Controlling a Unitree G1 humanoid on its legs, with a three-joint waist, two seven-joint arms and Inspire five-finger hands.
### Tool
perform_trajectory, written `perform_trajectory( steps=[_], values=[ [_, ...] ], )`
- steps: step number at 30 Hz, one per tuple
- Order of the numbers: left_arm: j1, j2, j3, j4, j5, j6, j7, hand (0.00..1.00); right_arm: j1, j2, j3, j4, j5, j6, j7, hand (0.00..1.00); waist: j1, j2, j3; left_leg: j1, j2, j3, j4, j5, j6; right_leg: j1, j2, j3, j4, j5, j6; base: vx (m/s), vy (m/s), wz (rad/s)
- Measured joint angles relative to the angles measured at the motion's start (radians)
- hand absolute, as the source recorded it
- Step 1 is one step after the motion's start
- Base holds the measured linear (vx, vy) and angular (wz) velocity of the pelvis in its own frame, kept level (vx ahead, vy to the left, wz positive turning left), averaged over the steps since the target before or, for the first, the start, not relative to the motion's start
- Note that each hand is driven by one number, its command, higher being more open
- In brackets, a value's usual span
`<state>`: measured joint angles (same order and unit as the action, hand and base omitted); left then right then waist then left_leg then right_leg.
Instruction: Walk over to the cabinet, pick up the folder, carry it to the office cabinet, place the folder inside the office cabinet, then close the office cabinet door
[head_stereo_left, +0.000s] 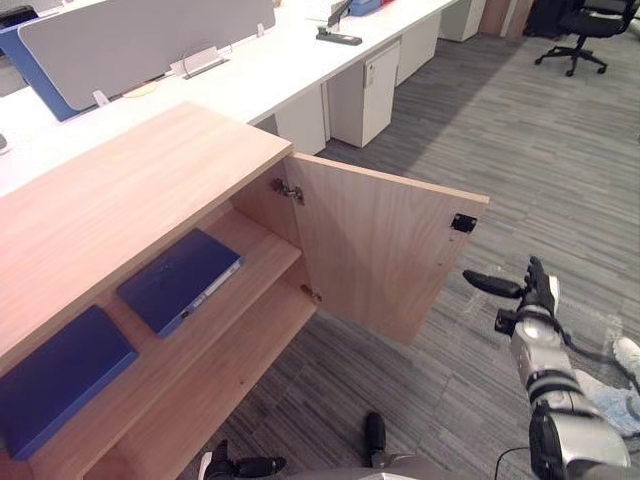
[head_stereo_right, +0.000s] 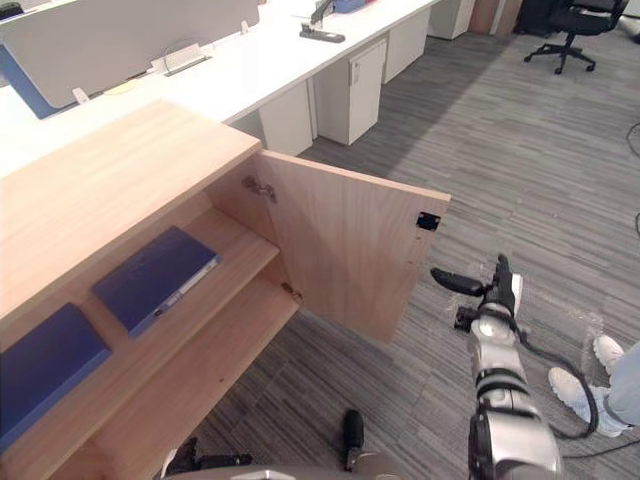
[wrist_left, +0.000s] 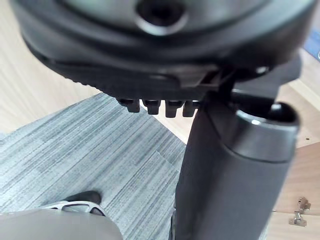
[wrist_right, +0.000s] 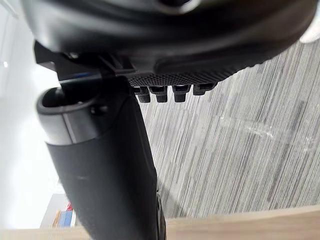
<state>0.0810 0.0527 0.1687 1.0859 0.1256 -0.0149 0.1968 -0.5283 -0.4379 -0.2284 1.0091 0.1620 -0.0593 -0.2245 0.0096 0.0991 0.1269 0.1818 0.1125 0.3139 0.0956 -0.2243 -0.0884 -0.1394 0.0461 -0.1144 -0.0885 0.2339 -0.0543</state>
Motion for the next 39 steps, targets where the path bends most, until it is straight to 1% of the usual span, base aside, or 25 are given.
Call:
perform_trajectory(
  steps=[2,4,7,11,14,17,21,22,24,25,27,28,29,30,31,34,35,36,37,38,39],
  values=[
    [-0.009,0.0,-0.007,0.0,-0.008,-0.001,-0.001,1.0,-0.049,-0.007,0.016,0.035,0.007,0.0,0.01,1.0,0.013,0.007,0.007,-0.004,0.0,-0.005,0.002,0.0,0.0,-0.002,-0.001,-0.004,0.0,0.0,0.0,-0.02,0.014,0.09],
    [-0.013,0.0,-0.018,0.0,-0.016,-0.004,-0.001,1.0,-0.1,-0.007,0.04,0.073,0.032,0.002,0.022,1.0,0.016,0.013,0.012,-0.011,0.0,-0.017,0.003,0.003,0.005,-0.003,-0.003,-0.013,0.0,0.0,-0.001,-0.02,0.009,0.12],
    [-0.029,-0.004,-0.041,0.0,-0.035,-0.006,-0.002,1.0,-0.165,-0.003,0.116,0.084,0.066,0.003,0.044,1.0,0.025,0.023,0.025,-0.015,0.0,-0.024,0.013,0.004,0.006,-0.003,-0.005,-0.017,0.001,0.001,0.001,-0.01,0.016,0.05],
    [-0.031,-0.005,-0.041,0.0,-0.039,-0.007,-0.003,1.0,-0.187,0.001,0.148,0.084,0.109,0.002,0.073,1.0,0.034,0.025,0.029,-0.017,-0.001,-0.029,0.014,0.005,0.007,0.0,-0.006,-0.022,0.002,0.002,0.001,-0.01,0.015,0.03],
    [-0.024,-0.006,-0.041,0.0,-0.038,-0.007,-0.01,1.0,-0.197,0.006,0.18,0.083,0.161,0.0,0.083,1.0,0.035,0.025,0.031,-0.018,-0.002,-0.035,0.014,0.008,0.01,0.001,-0.009,-0.026,0.0,0.002,0.001,-0.02,0.016,0.04],
    [-0.018,-0.004,-0.039,0.0,-0.037,-0.007,-0.011,1.0,-0.195,0.001,0.236,0.073,0.162,0.0,0.084,1.0,0.028,0.023,0.035,-0.018,0.001,-0.035,0.014,0.007,0.01,0.001,-0.009,-0.025,0.0,0.0,-0.002,-0.01,0.007,-0.01],
    [-0.018,0.003,-0.039,0.0,-0.026,-0.007,-0.021,1.0,-0.127,-0.046,0.438,-0.057,0.146,0.001,0.093,1.0,0.008,0.016,0.042,-0.019,0.005,-0.024,0.015,0.007,0.01,-0.007,0.0,-0.011,-0.001,0.0,-0.002,-0.02,0.017,-0.14],
    [-0.016,0.006,-0.039,0.0,-0.02,-0.006,-0.025,1.0,-0.1,-0.076,0.529,-0.12,0.143,0.0,0.097,1.0,0.0,0.015,0.042,-0.021,0.006,-0.021,0.015,0.007,0.01,-0.015,0.006,0.001,-0.001,0.0,-0.002,0.0,0.005,-0.34],
    [-0.017,0.012,-0.047,0.01,-0.003,-0.006,-0.033,1.0,-0.07,-0.15,0.699,-0.231,0.079,-0.002,0.126,1.0,-0.025,0.013,0.042,-0.021,0.01,-0.019,0.021,0.007,0.01,-0.02,0.018,0.016,0.0,0.0,-0.002,0.02,-0.01,-0.33],
    [-0.018,0.014,-0.049,0.015,0.005,-0.006,-0.034,1.0,-0.068,-0.177,0.758,-0.259,0.057,-0.003,0.144,1.0,-0.03,0.01,0.041,-0.021,0.011,-0.019,0.026,0.007,0.01,-0.02,0.021,0.021,0.0,0.0,-0.002,0.02,-0.022,-0.33],
    [-0.028,0.031,-0.081,0.019,0.032,-0.007,-0.04,1.0,-0.072,-0.305,1.012,-0.392,-0.03,-0.009,0.268,1.0,-0.037,-0.008,0.027,-0.024,0.017,-0.023,0.048,0.008,0.009,-0.021,0.035,0.039,0.0,0.001,-0.004,0.02,-0.037,-0.37],
    [-0.033,0.034,-0.085,0.019,0.043,-0.007,-0.043,1.0,-0.073,-0.329,1.07,-0.428,-0.055,-0.01,0.309,1.0,-0.037,-0.015,0.022,-0.025,0.019,-0.023,0.053,0.008,0.009,-0.021,0.039,0.041,0.0,0.002,-0.005,0.03,-0.078,-0.17],
    [-0.049,0.037,-0.09,0.018,0.054,-0.014,-0.051,1.0,-0.073,-0.356,1.185,-0.493,-0.104,-0.017,0.416,1.0,-0.037,-0.032,0.01,-0.028,0.026,-0.025,0.057,0.009,0.008,-0.021,0.046,0.039,0.0,0.001,-0.006,0.01,-0.075,0.0],
    [-0.055,0.037,-0.099,0.018,0.062,-0.018,-0.052,1.0,-0.071,-0.356,1.22,-0.514,-0.127,-0.019,0.465,1.0,-0.036,-0.038,0.007,-0.03,0.028,-0.026,0.058,0.009,0.008,-0.022,0.048,0.037,0.0,0.001,-0.006,0.0,-0.099,0.12],
    [-0.068,0.035,-0.119,0.016,0.068,-0.023,-0.056,1.0,-0.056,-0.354,1.286,-0.56,-0.148,-0.025,0.533,1.0,-0.033,-0.047,0.001,-0.035,0.032,-0.028,0.055,0.009,0.008,-0.025,0.051,0.033,0.0,0.001,-0.006,-0.02,-0.062,0.16],
    [-0.082,0.025,-0.128,0.006,0.086,-0.028,-0.075,1.0,0.036,-0.34,1.373,-0.681,-0.167,-0.039,0.68,1.0,-0.017,-0.063,-0.011,-0.056,0.033,-0.032,0.042,0.009,0.008,-0.049,0.051,0.028,0.001,0.001,-0.006,-0.04,-0.05,0.16],
    [-0.08,0.026,-0.126,0.006,0.095,-0.027,-0.076,1.0,0.079,-0.34,1.407,-0.741,-0.168,-0.046,0.752,1.0,-0.01,-0.067,-0.01,-0.06,0.03,-0.032,0.04,0.006,0.012,-0.054,0.049,0.028,0.001,0.001,-0.006,-0.04,-0.025,-0.02],
    [-0.072,0.028,-0.113,0.0,0.103,-0.024,-0.076,1.0,0.116,-0.347,1.408,-0.798,-0.164,-0.06,0.806,1.0,-0.012,-0.072,-0.009,-0.06,0.028,-0.031,0.039,0.005,0.011,-0.055,0.048,0.029,0.0,0.001,-0.005,-0.04,-0.019,-0.05],
    [-0.066,0.031,-0.109,-0.001,0.111,-0.021,-0.073,1.0,0.135,-0.354,1.408,-0.823,-0.162,-0.065,0.822,1.0,-0.012,-0.074,-0.01,-0.06,0.028,-0.031,0.037,0.004,0.013,-0.055,0.048,0.03,0.001,-0.003,-0.001,-0.02,-0.025,-0.14],
    [-0.056,0.036,-0.105,-0.004,0.125,-0.02,-0.069,1.0,0.152,-0.373,1.397,-0.86,-0.161,-0.079,0.837,1.0,-0.008,-0.065,-0.018,-0.061,0.045,-0.03,0.022,0.003,0.021,-0.064,0.055,0.024,0.01,-0.025,0.015,0.0,0.0,0.0],
    [-0.054,0.049,-0.105,-0.002,0.132,-0.017,-0.073,1.0,0.157,-0.382,1.394,-0.866,-0.161,-0.086,0.838,1.0,-0.024,-0.083,-0.016,-0.057,0.035,-0.035,0.035,0.0,0.008,-0.056,0.045,0.031,0.023,-0.001,-0.008,0.01,-0.011,0.11]
  ],
)
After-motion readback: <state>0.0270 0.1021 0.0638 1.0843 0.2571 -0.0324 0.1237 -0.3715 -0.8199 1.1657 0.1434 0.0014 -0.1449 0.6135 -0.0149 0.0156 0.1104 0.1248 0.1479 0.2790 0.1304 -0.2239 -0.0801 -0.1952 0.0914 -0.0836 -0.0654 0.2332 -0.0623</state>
